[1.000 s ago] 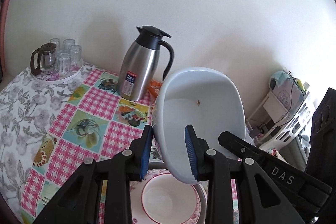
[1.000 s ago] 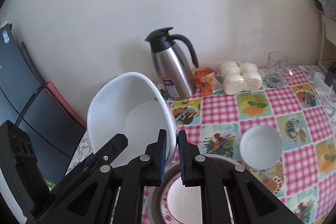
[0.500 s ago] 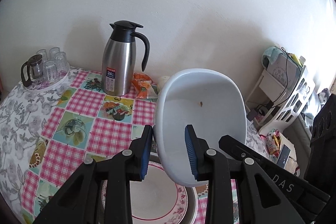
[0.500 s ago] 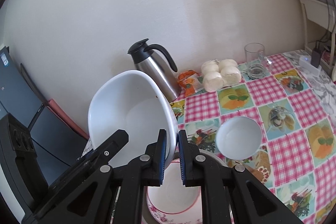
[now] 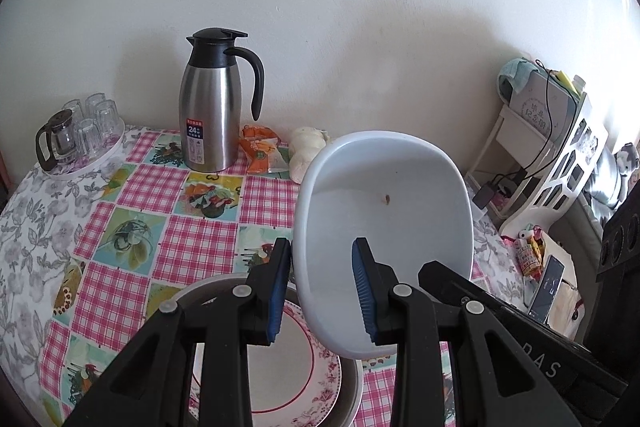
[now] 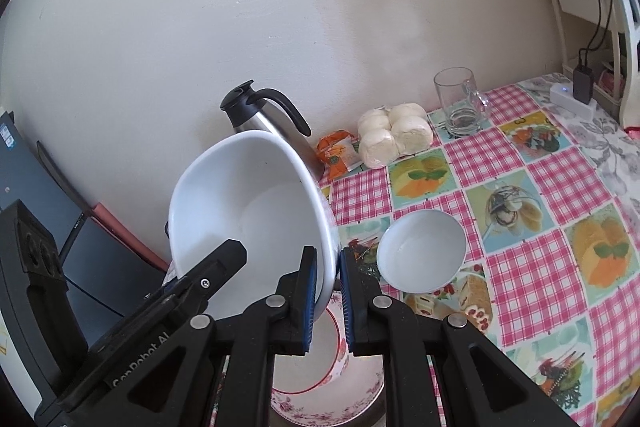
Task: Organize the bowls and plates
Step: 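Lower the white square bowl into the red-rimmed bowl and open the right gripper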
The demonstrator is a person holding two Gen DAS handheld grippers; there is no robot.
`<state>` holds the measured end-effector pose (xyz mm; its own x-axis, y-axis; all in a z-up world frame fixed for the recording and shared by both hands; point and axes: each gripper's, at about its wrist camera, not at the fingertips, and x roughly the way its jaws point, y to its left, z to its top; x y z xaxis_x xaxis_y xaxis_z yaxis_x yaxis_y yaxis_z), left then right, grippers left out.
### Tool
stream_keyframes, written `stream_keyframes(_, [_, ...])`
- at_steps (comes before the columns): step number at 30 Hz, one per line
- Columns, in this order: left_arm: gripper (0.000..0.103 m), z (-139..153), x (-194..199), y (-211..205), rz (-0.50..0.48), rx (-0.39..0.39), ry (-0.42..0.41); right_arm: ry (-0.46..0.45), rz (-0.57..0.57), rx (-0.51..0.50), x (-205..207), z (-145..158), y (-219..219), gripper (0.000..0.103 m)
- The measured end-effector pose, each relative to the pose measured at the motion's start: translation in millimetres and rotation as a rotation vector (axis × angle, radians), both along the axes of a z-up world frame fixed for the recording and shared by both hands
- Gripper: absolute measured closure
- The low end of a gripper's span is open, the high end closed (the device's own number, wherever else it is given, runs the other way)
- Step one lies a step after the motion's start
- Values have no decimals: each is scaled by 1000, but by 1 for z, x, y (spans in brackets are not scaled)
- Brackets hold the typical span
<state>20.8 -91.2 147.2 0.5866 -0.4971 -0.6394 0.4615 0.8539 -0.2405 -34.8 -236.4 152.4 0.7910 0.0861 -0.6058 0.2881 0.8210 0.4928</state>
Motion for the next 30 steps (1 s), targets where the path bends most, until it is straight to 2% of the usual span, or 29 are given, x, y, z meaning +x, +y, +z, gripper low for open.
stream_keyframes(9, [70,-10,-2,7,23,5,55,25,20,16,-2,-12,4,90])
stream_keyframes(22, [70,-31,8,38,95,-24,176,84,78,2,11,-30,30,90])
stream_keyframes(30, [70,-60,15,57,136,-11,294,161,113,-17,24,-48,46,90])
